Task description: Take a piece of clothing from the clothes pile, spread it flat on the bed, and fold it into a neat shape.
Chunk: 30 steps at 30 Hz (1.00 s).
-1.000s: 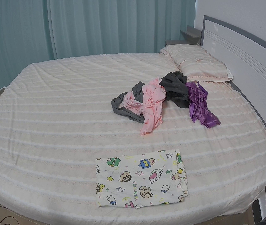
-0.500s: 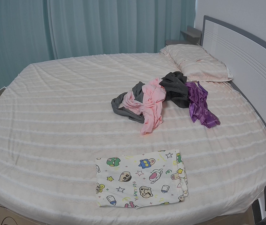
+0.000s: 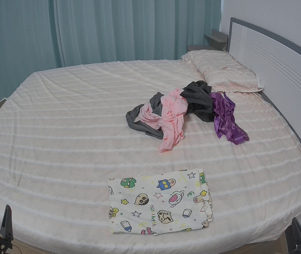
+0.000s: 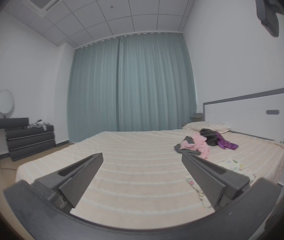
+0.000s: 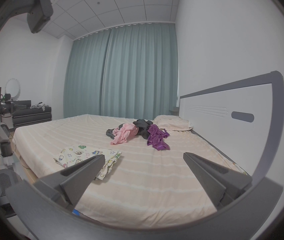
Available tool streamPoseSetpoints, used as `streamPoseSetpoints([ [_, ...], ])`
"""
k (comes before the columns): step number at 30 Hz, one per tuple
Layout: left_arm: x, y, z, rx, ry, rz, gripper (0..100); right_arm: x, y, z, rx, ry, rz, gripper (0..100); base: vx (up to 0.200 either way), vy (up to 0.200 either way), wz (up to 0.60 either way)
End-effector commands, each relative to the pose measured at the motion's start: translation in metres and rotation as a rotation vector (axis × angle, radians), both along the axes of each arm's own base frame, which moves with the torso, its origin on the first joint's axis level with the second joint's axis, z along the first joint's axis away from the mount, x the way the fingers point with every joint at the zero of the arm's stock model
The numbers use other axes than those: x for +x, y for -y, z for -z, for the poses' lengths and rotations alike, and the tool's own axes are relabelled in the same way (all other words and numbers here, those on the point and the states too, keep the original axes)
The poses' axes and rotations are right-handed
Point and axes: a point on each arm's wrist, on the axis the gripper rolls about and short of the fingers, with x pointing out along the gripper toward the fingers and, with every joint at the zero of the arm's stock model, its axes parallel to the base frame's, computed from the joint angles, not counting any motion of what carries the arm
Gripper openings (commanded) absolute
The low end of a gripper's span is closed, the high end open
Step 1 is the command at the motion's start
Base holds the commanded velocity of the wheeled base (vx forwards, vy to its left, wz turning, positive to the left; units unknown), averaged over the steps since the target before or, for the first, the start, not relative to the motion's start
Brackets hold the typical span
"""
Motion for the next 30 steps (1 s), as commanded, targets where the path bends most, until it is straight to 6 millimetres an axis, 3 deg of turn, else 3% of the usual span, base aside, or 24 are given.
streamPoseSetpoints([
  [1,0.001,-0.001,0.006,-0.048,-0.025,0.12,100,0.0,0.002,0.002,0.012,-0.005,0.08,100,0.0,0.0,0.0],
  [9,-0.006,-0.001,0.025,0.037,-0.097,0.177,100,0.0,0.003,0.007,0.089,-0.046,0.13,100,0.0,0.0,0.0],
  [30,-0.006,-0.003,0.028,-0.008,-0.132,0.117,100,0.0,0.003,0.007,0.091,-0.037,0.124,100,0.0,0.0,0.0],
])
